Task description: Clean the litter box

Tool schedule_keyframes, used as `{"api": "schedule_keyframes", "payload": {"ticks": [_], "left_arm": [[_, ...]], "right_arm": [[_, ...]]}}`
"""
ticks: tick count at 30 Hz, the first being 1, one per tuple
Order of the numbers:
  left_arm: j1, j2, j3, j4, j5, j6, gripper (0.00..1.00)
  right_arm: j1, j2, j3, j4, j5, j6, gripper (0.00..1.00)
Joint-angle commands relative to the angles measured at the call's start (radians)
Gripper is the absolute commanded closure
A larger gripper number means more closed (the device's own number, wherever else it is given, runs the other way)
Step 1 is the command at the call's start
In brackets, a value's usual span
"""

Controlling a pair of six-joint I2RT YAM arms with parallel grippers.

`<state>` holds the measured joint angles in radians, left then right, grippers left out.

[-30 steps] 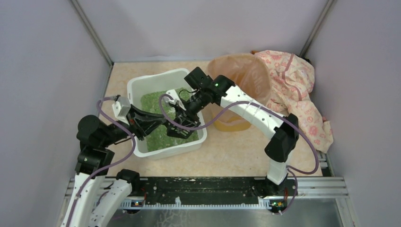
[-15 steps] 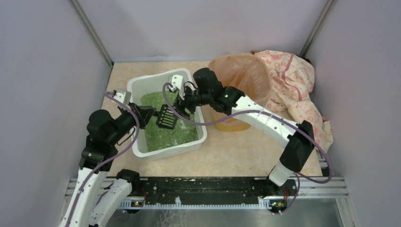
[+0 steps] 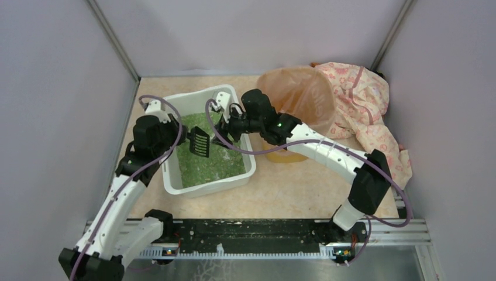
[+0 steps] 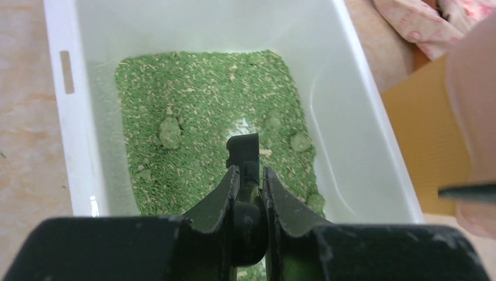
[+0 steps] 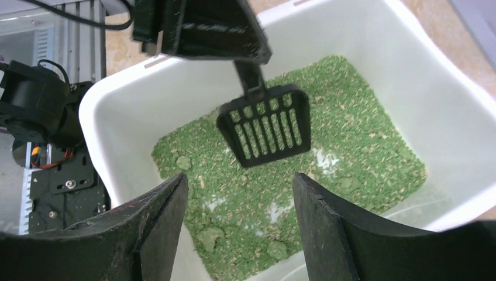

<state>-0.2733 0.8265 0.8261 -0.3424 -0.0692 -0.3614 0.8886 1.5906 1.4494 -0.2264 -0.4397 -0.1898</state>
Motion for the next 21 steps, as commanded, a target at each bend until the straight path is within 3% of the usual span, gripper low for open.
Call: {"api": "schedule_keyframes", "payload": {"ticks": [1,13,21], "left_arm": [[0.001,0.118,0.091,0.083,-0.126,-0.010,1.00],[0.017,0.573,0.343,0.212,-0.166,-0.018,1.00],[0.040,0.762,0.443,0.270,-0.101,-0.060,1.00]], "right_arm": [[0.010,-0.008,-0.015,0.105,-0.011,0.044,0.35],[0.011,0.094,0.007,0.163,0.014,0.083,0.36],[0.009,0.078,-0.028,0.167,0.066,0.072,0.36]]}}
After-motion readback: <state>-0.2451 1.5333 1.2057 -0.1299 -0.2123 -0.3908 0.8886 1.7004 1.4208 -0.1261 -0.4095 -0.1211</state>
